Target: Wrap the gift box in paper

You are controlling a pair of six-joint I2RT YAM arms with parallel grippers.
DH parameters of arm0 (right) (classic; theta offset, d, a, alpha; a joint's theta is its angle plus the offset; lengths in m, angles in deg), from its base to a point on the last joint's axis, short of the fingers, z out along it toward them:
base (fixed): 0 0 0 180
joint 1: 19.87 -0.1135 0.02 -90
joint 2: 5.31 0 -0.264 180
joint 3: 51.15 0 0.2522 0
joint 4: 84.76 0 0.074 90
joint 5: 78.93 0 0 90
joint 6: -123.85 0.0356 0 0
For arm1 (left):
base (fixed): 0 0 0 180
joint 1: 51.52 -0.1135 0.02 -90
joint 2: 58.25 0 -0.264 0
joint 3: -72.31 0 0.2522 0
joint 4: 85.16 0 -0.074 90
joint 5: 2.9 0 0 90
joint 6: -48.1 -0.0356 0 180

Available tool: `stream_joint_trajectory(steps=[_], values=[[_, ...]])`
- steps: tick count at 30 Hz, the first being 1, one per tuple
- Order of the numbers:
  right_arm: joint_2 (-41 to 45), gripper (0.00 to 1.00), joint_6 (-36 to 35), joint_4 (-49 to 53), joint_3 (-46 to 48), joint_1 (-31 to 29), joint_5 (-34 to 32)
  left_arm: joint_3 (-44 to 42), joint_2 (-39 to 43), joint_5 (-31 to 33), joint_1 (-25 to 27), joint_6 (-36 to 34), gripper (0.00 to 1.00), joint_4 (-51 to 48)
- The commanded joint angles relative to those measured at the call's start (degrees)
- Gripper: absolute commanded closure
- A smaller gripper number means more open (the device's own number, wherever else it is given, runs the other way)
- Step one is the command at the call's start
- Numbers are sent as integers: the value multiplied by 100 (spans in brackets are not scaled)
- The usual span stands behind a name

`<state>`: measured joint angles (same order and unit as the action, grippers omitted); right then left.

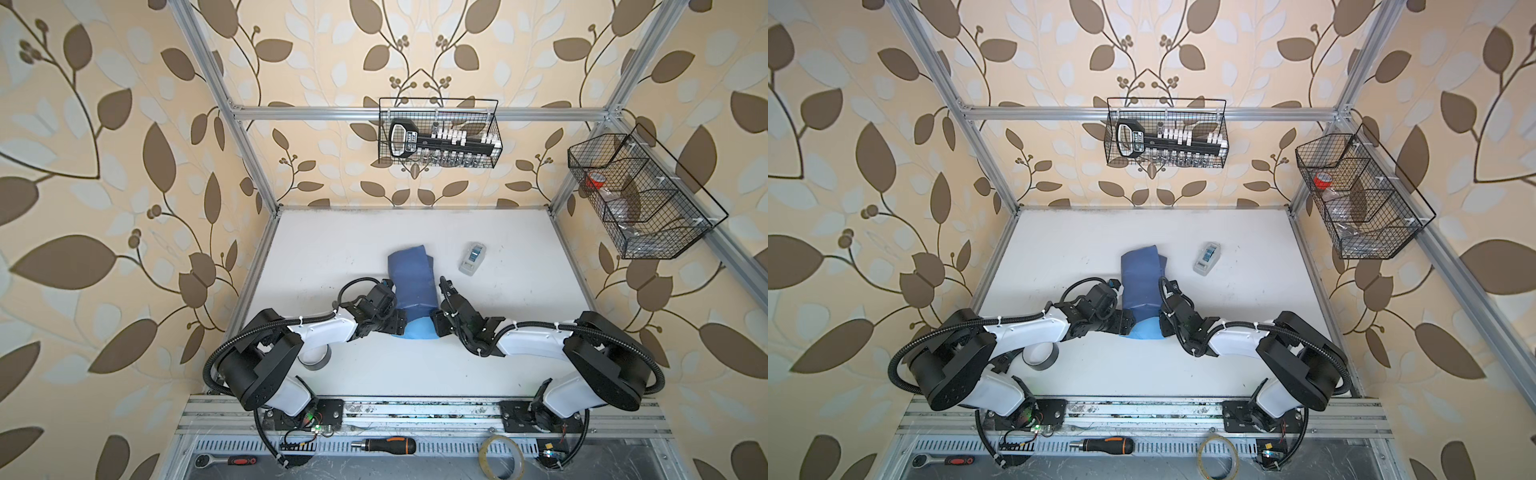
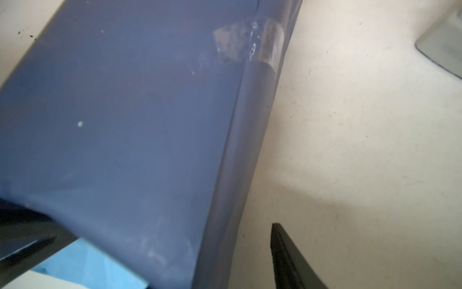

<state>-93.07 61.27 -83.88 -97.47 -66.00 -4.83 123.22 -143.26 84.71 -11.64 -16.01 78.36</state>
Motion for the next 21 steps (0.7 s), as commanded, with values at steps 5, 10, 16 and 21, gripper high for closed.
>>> stream_joint_trajectory(steps=[5, 10, 16, 21], values=[[-122, 56, 39, -213, 116, -37, -168, 30, 201, 568, 203, -23, 32, 131], [-149, 59, 86, -238, 129, -37, -178, 50, 180, 890, 283, 25, 43, 122], [-246, 63, 154, -309, 123, -45, -150, 63, 2, 1183, 441, 182, 50, 158], [-267, 64, 191, -343, 126, -54, -159, 9, 195, 1278, 554, 319, 44, 125]])
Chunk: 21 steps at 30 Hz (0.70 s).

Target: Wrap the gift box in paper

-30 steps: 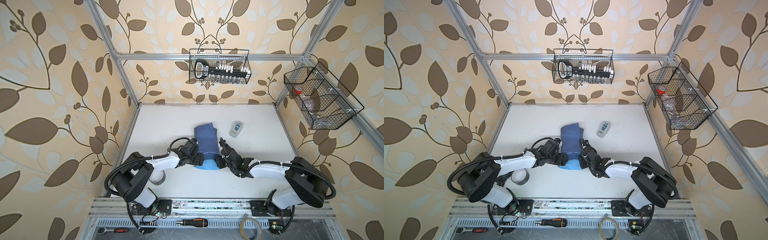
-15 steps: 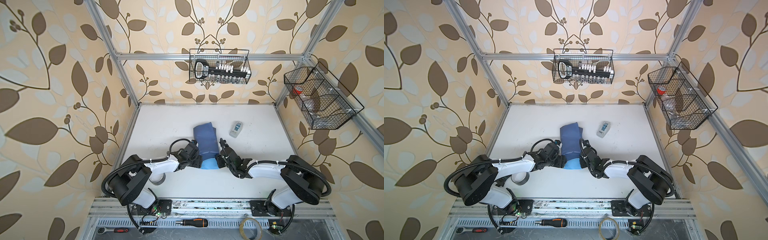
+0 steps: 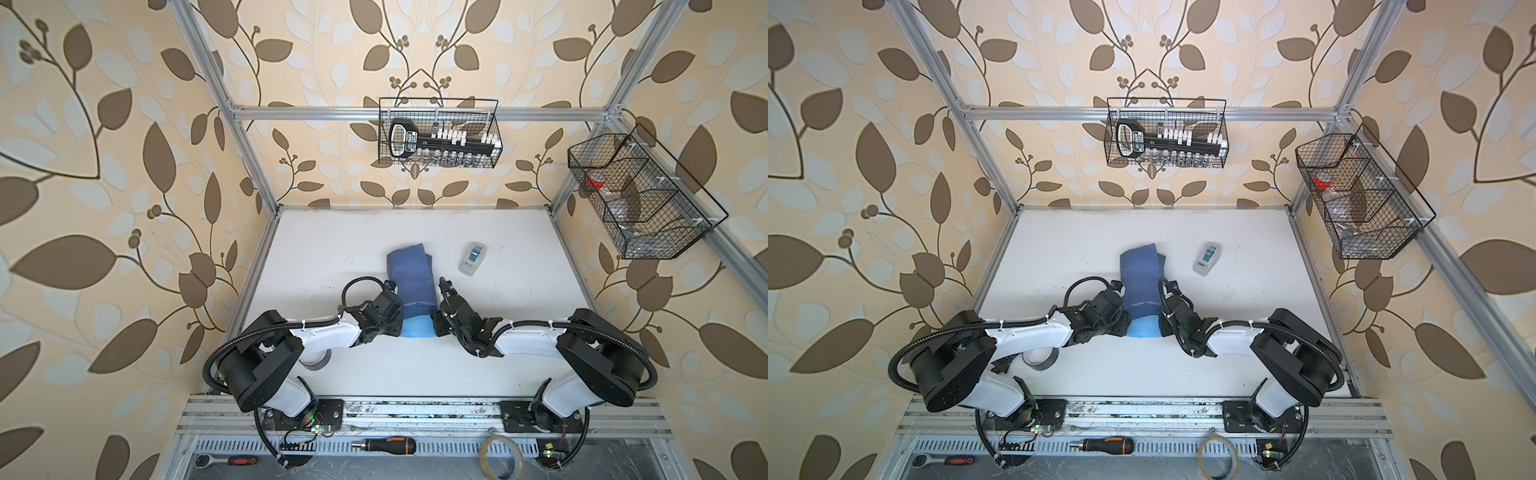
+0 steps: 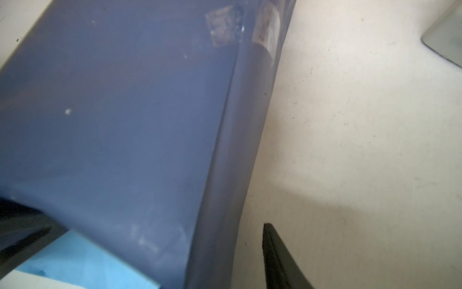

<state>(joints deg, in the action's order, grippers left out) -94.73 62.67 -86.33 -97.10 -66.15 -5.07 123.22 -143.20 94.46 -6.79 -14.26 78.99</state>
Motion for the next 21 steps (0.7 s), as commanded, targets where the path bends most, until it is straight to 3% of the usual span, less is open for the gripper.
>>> stream_joint_trajectory(steps=[1, 5, 10, 21], values=[[-106, 65, 45, -101, 94, -39, -131, -5, 378, 302, 71, 162, 43, 59], [-112, 66, 54, -95, 79, -39, -121, 22, 505, 284, 73, 162, 44, -1], [-122, 67, 62, -93, 70, -39, -115, 24, 428, 249, 80, 147, 56, 51], [-129, 69, 159, -125, 67, -47, -43, 16, -43, 520, 158, 281, 72, 129]])
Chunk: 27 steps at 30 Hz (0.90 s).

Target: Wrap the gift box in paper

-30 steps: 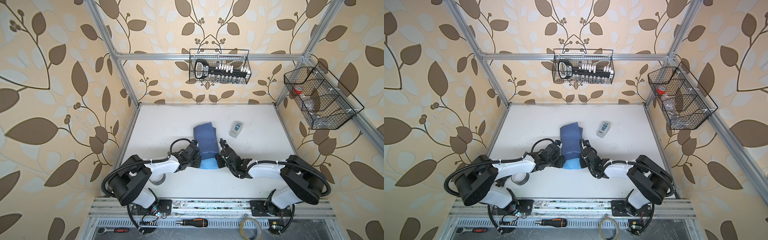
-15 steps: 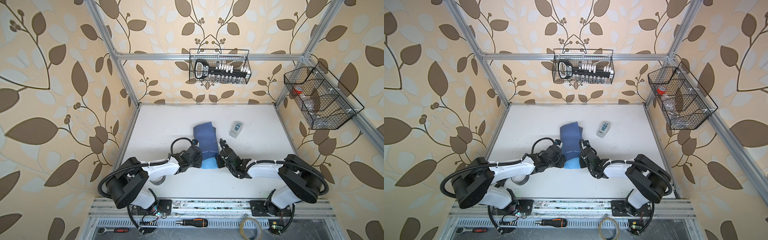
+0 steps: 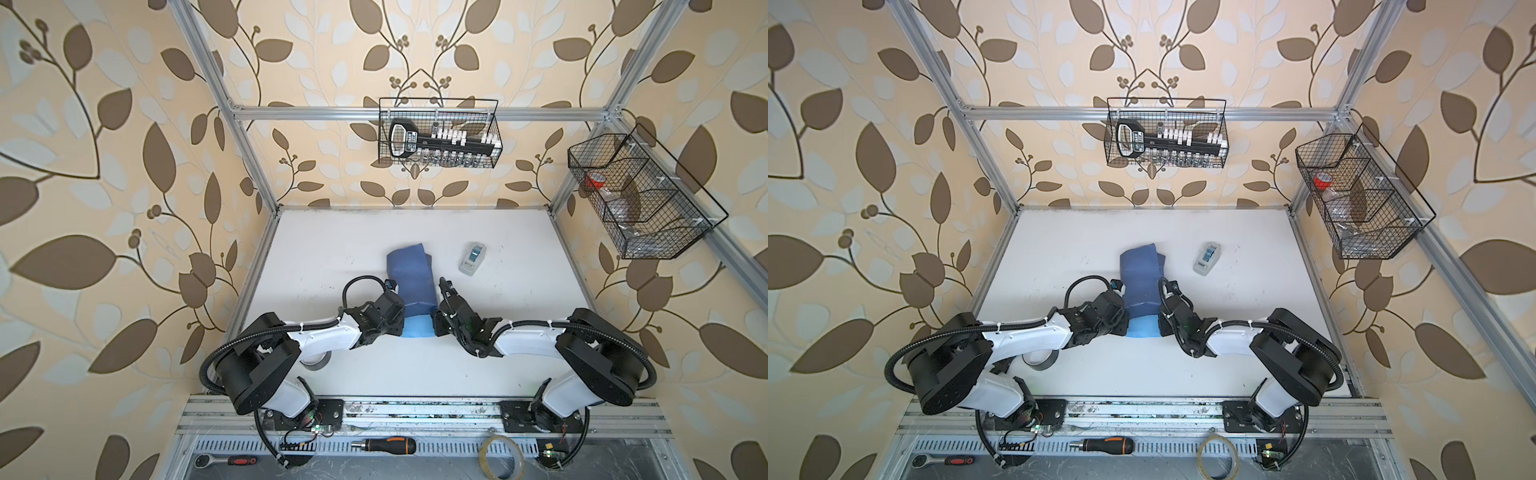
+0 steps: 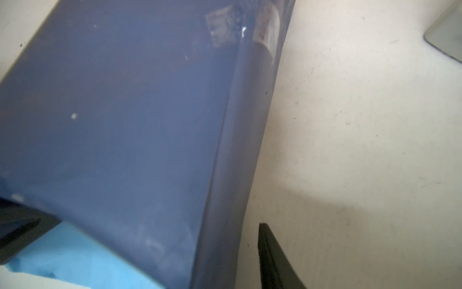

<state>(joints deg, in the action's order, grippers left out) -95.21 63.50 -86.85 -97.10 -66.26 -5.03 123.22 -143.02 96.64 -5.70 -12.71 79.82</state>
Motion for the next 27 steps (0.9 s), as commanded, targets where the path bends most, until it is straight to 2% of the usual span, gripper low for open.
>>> stream_joint_trajectory(steps=[1, 10, 20, 27], values=[[-92, 70, 83, -71, 64, -34, -43, 14, -78, 324, 60, 169, 73, 47], [-176, 73, 290, -42, 7, -107, -71, 64, -211, 616, 137, 447, 80, -66], [-106, 76, 366, 140, -79, -124, -245, 74, -162, 646, 146, 470, 88, -34], [52, 73, 336, 184, -10, -120, -140, 152, -203, 609, 154, 490, 95, -59]])
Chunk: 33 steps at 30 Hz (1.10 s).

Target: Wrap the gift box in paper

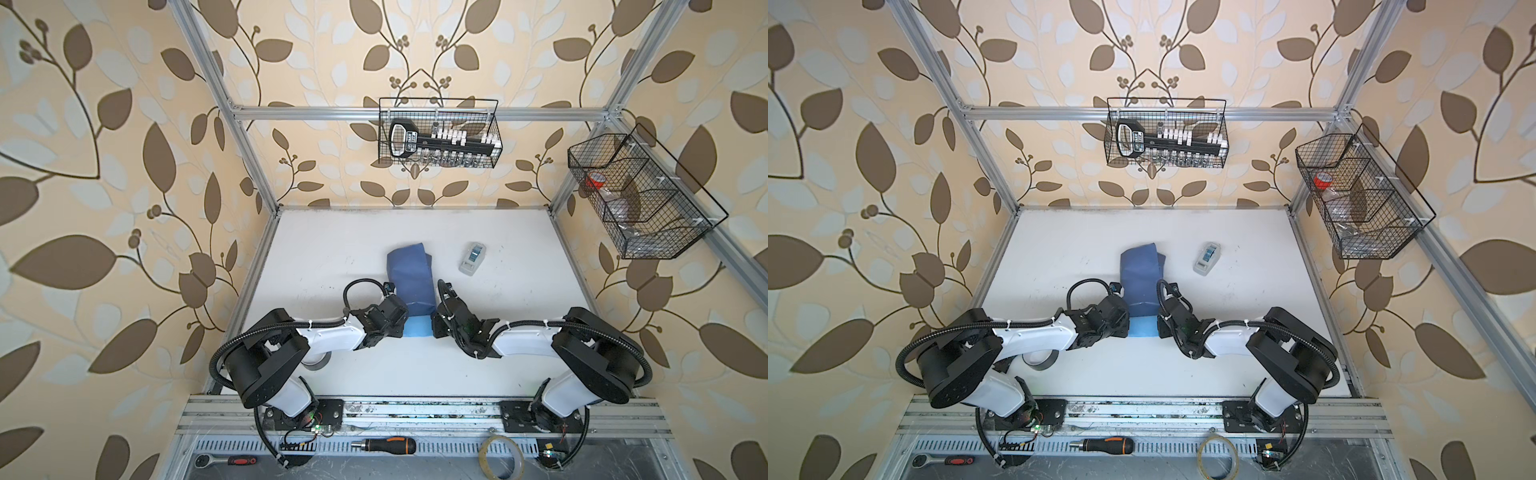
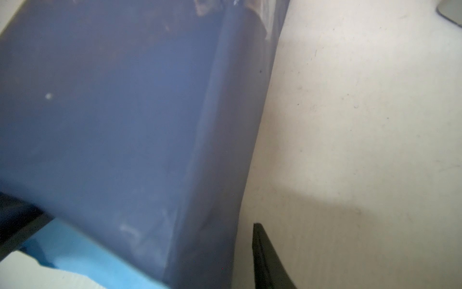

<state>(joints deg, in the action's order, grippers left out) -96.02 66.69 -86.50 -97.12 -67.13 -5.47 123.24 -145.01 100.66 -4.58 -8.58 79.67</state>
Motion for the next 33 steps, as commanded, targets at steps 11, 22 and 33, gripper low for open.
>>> stream_joint_trajectory(steps=[11, 22, 33], values=[[77, 80, 150, 195, -39, -50, -50, 165, -36, 235, 44, 104, 100, -70], [2, 87, 497, 537, -183, -90, -279, 164, -28, 226, 52, 128, 100, -70], [190, 77, 616, 517, 85, -247, -129, 157, -22, 270, 52, 144, 100, -111]])
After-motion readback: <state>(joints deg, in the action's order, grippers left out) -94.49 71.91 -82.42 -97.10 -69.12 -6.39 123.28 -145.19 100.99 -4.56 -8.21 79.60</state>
